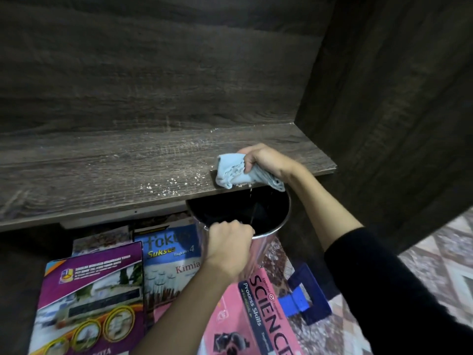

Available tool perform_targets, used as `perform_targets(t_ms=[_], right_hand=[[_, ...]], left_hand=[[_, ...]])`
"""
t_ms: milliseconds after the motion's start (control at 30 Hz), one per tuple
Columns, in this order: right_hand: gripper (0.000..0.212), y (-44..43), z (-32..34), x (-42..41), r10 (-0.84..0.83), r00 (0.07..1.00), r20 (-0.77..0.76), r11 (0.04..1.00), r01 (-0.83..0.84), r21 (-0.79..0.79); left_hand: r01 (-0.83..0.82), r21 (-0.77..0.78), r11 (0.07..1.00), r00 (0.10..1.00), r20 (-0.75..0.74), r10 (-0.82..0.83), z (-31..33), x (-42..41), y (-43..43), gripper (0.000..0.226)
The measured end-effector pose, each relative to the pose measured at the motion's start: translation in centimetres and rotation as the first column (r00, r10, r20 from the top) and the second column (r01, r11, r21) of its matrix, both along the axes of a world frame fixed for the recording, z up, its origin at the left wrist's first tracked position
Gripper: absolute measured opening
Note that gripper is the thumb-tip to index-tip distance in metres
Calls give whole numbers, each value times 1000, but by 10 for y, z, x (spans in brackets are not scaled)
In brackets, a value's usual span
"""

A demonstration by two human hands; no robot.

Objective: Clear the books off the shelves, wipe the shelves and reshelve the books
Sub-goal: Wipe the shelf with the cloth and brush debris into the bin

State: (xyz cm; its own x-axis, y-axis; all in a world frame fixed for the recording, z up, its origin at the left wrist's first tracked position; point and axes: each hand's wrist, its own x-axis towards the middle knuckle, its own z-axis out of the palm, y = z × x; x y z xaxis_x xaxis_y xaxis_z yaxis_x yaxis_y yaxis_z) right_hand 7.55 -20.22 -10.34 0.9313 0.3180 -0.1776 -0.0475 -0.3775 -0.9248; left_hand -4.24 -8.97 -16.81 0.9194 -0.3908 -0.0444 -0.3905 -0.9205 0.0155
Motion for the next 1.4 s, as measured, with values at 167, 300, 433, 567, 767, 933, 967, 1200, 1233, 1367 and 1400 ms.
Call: perform_targets(t_ms=[167,300,433,567,767,933,967,1200,1233,1367,1400], right_hand=[[43,-9,4,-16,-25,1000,-8,1000,25,18],[24,-26,13,-18,-197,980,27,971,192,144],[31,-41,7,-6,-391,864,317,876,455,-161],[42,-37,-19,-1,-173,886,430,621,437,-651],[41,-10,-30,-17,-57,884,464,646,387,-658],[35,-8,-25,-50,15,890,456,792,267,-548],[33,-11,-17,-52,15,908,418,826,224,-517],[39,-64,14,-21,-366,783,503,662,599,-451],[39,-75,11,-13,-386,767,513,574,635,-517],[42,-90,-12,11,-462,768,444,329,613,-718],[44,-88,-17,15,-457,771,443,293,601,-744]], left_hand=[[2,15,1000,1000,1,-2,3,-1,2,23],[2,31,1000,1000,-6,-2,5,-2,3,19],[3,28,1000,1000,-12,-3,4,-1,3,20],[0,22,1000,1000,-19,1,3,0,3,20],[-15,28,999,1000,-14,15,2,1,3,22],[-13,30,999,1000,-19,14,4,-1,4,24],[-14,30,999,1000,-20,15,3,-1,5,24],[7,8,1000,1000,-15,-7,2,0,4,28],[12,-1,1000,1000,-15,-12,2,0,3,28],[17,-31,999,1000,-21,-18,1,1,3,32],[18,-38,999,1000,-21,-19,1,1,4,33]])
